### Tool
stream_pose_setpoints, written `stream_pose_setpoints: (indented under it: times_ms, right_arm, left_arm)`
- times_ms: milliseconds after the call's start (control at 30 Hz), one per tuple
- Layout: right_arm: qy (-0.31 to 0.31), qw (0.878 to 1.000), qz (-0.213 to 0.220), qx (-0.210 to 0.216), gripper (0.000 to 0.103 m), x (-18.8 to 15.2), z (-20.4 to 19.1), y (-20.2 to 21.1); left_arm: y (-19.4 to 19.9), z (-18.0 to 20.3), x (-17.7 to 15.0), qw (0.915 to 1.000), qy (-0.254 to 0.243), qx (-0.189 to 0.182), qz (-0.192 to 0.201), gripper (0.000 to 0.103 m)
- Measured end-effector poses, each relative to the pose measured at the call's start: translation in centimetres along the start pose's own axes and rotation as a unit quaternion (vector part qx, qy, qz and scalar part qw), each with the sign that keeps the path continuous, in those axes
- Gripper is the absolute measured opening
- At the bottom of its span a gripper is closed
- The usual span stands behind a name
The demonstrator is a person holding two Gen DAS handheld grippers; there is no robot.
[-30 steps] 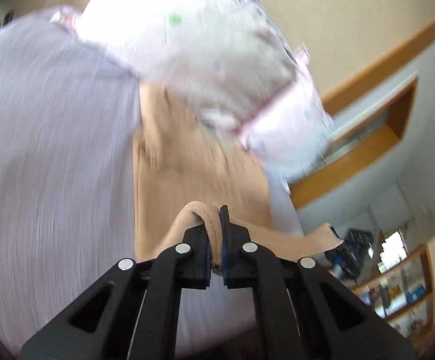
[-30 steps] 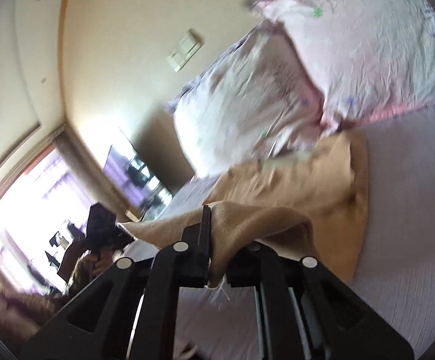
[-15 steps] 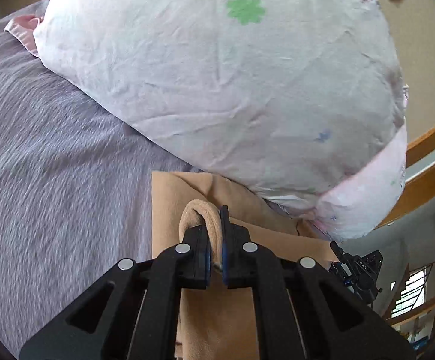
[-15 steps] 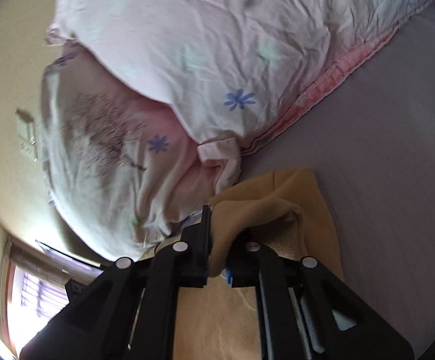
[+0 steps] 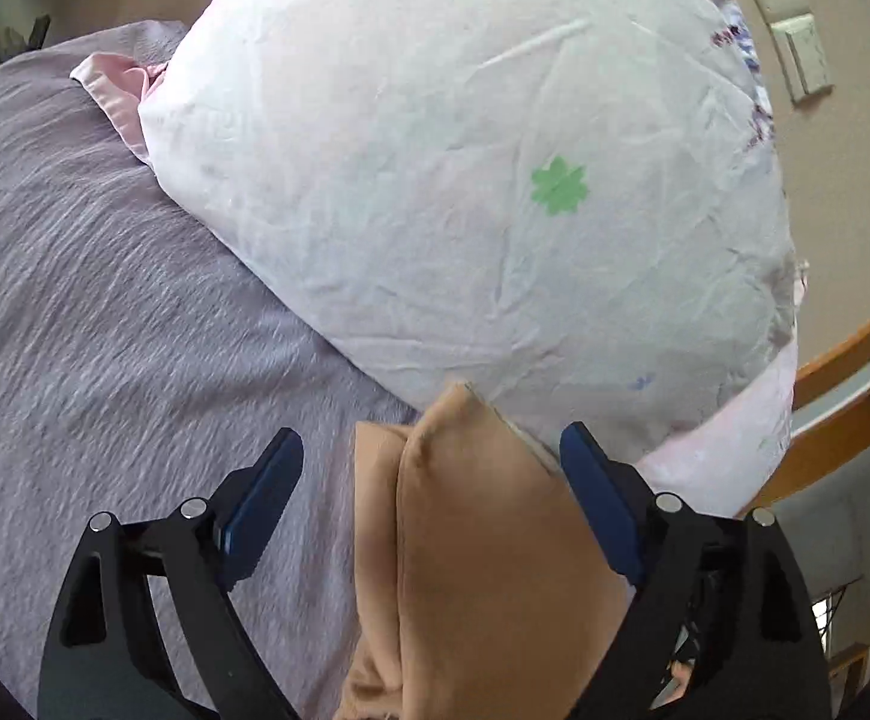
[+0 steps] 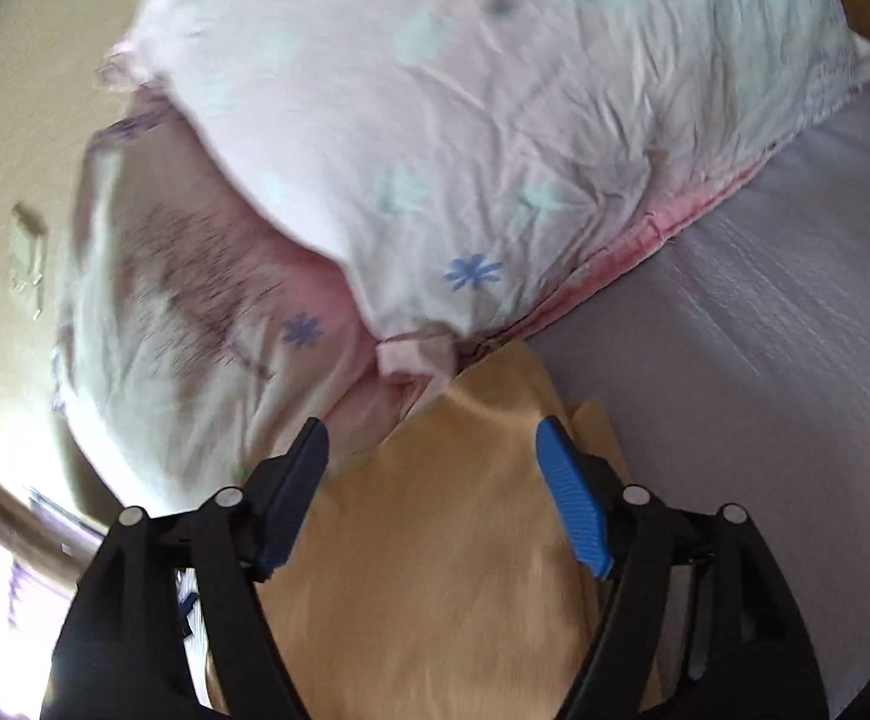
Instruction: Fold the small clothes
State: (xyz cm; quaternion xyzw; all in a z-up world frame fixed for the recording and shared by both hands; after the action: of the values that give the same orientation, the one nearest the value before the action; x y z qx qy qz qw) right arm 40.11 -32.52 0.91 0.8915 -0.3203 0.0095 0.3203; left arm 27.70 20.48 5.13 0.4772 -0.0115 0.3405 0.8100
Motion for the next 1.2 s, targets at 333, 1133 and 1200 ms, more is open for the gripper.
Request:
stream_pose_setpoints:
  times_ms: [333,1133,1200]
  right_arm:
    - [0.05,0.997,-0.036,0.038,0.084,-3.8,-2.2,4.8]
    - [0.044,0.998,0.013,0.044,0.087,-5.5,-0.1,14.6]
    - [0.033,0.999,0.012,0.031,0.087,-5.4,0.8,15.3]
  left_arm:
    - [-0.3,-0.5,-8.5,0.9916,-0.042,-0.011,-0.122,0.076]
    - [-9.1,29.5,-19.2,0.9503,-0.186,-0.136,-0.209,0.03]
    - [-12.1,30.8,-22.5,0.932,-0.194,-0.14,-0.272,0.034]
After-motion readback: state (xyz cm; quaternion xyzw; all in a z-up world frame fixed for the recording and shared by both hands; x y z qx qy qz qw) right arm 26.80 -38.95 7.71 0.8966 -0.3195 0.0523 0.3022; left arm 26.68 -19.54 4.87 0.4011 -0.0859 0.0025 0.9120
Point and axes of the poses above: each gripper's, at about its wrist camera, not at the fingertips, and y roughly against the way its jaws point, z to its right, x to its top, the point moved 3 cm from there along -y, roughly the way its jaws point, and after that the axes turned 11 degrees about x, right-handed, at the moved point
